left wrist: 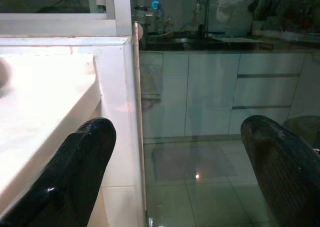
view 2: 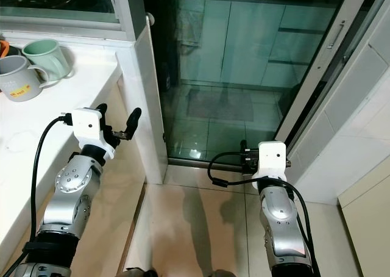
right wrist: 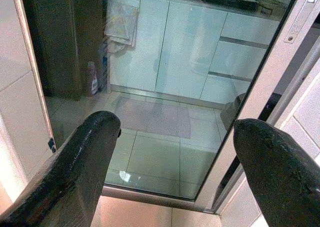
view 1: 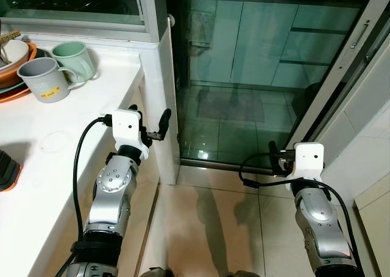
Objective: Restocking fridge
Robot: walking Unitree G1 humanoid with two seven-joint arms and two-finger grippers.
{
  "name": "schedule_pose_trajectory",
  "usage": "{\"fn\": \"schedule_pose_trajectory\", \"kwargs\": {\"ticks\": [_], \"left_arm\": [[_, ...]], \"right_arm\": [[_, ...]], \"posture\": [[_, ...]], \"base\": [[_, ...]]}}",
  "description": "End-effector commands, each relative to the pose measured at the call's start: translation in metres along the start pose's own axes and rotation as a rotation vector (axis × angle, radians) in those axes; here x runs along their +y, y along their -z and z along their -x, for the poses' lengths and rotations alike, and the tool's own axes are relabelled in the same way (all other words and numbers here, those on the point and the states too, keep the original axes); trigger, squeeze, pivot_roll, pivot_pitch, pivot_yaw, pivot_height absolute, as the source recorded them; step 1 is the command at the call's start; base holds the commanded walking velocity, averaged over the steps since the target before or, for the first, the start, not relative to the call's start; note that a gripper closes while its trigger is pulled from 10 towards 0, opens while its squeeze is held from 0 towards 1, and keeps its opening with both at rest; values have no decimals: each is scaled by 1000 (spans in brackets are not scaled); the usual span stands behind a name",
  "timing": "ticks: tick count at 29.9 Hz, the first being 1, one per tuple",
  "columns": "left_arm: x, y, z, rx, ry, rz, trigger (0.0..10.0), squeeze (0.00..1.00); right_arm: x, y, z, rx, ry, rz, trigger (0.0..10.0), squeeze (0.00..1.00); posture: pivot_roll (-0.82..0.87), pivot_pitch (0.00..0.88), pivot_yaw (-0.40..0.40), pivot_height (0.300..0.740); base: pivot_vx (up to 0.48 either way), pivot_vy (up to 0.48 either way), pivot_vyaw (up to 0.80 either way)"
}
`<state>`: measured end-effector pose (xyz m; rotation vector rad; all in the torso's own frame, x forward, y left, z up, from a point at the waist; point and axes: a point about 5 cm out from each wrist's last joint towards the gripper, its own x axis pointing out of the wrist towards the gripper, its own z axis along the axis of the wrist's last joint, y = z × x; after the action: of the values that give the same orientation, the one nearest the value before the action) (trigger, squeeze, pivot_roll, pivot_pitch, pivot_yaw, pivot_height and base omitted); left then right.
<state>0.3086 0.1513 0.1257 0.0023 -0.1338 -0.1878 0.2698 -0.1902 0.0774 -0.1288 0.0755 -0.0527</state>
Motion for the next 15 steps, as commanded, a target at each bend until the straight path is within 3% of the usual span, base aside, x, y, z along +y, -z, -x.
{"fn": "schedule_pose_trajectory", "kwargs": {"ticks": [1, 2, 4, 7, 8, 10, 12, 13, 14, 15], "left_arm": [[18, 63, 20, 427, -156, 233, 10000, 0], [20, 62, 20, 423, -170, 203, 10000, 0], [10, 51, 13, 365, -93, 131, 10000, 0], [2, 48, 10, 353, -43, 138, 10000, 0], [0, 49, 9, 363, -20, 126, 10000, 0], [0, 49, 9, 359, -28, 157, 10000, 0], [1, 49, 8, 359, -43, 179, 10000, 0], [2, 47, 8, 344, -56, 191, 10000, 110], [3, 46, 7, 334, -64, 199, 10000, 110], [7, 41, 9, 303, -96, 209, 10000, 1000]], "right_arm": [[46, 8, -30, 168, -190, -200, 10000, 0], [48, 5, -32, 164, -202, -203, 10000, 0], [37, 11, -25, 135, -127, -146, 10000, 0], [32, 12, -24, 121, -92, -129, 10000, 0], [33, 11, -25, 118, -100, -130, 10000, 408], [34, 9, -25, 113, -109, -131, 10000, 0], [34, 8, -25, 108, -115, -131, 10000, 0], [32, 6, -26, 93, -102, -137, 10000, 1000], [30, 5, -27, 83, -92, -142, 10000, 1000], [25, 3, -26, 66, -68, -124, 10000, 1000]], "posture": [[-58, 0, 18, 740], [-59, 0, 5, 740], [-123, 0, 11, 740], [-122, 0, 17, 740], [-127, 0, 17, 740], [-128, 0, 17, 740], [-131, 0, 19, 740], [-130, 0, 16, 740], [-130, 0, 16, 740], [-129, 0, 14, 740]], "base": [[0, 0, 0], [0, 0, 0], [0, 0, 0], [0, 0, 0], [0, 0, 0], [0, 0, 0], [0, 0, 0], [0, 0, 0], [0, 0, 0], [0, 0, 0]]}}
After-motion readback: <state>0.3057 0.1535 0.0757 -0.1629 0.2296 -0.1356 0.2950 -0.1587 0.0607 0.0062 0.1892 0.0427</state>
